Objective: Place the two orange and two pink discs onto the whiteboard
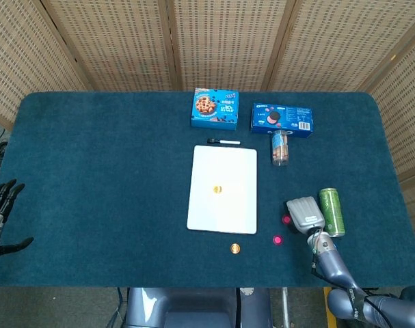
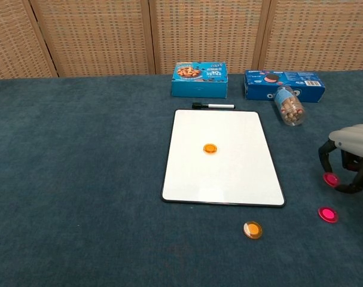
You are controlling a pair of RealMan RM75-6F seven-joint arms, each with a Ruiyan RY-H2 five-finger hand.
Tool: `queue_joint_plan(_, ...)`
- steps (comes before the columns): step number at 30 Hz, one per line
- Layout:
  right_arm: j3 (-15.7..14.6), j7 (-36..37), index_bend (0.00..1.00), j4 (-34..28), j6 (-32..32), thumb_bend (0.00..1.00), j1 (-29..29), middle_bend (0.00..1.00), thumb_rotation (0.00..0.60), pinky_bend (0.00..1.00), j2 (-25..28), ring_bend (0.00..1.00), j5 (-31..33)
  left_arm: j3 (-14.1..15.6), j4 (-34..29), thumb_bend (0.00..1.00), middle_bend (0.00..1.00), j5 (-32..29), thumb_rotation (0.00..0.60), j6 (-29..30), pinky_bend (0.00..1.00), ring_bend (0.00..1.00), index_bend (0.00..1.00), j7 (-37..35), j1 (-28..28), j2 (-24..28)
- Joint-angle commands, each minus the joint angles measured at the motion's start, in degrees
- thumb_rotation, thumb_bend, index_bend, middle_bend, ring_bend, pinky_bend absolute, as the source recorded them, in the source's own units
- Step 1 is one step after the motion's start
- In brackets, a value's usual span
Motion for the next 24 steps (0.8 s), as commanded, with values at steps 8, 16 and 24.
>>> queue_joint_plan(8,6.2,-6.6,0.55,-4.0,-0.6,0.34,7.1,0.97,0.600,1.00,-1.3,1.00,7.2,-0.1,0.0,0.00,0.00,-0.1,0.600,0.0,0.00,0.00,0.00,-0.4,0.0,0.2)
queue_joint_plan(16,10.2,-14.7,0.55,0.2,1.1,0.34,14.8,0.97,0.600,1.00,-8.3,1.00,17.5,-0.5,0.3,0.00,0.00,-1.1,0.600,-0.6,0.00,0.00,0.00,-1.3,-0.3,0.5)
queue_joint_plan(24,12.2,-18.1,0.48,6.6,1.6,0.30,19.6,0.97,0.600,1.00,-13.2,1.00,26.0,-0.7,0.5,0.00,0.00,-1.8,0.600,-1.0,0.00,0.00,0.00,-2.9,-0.4,1.1)
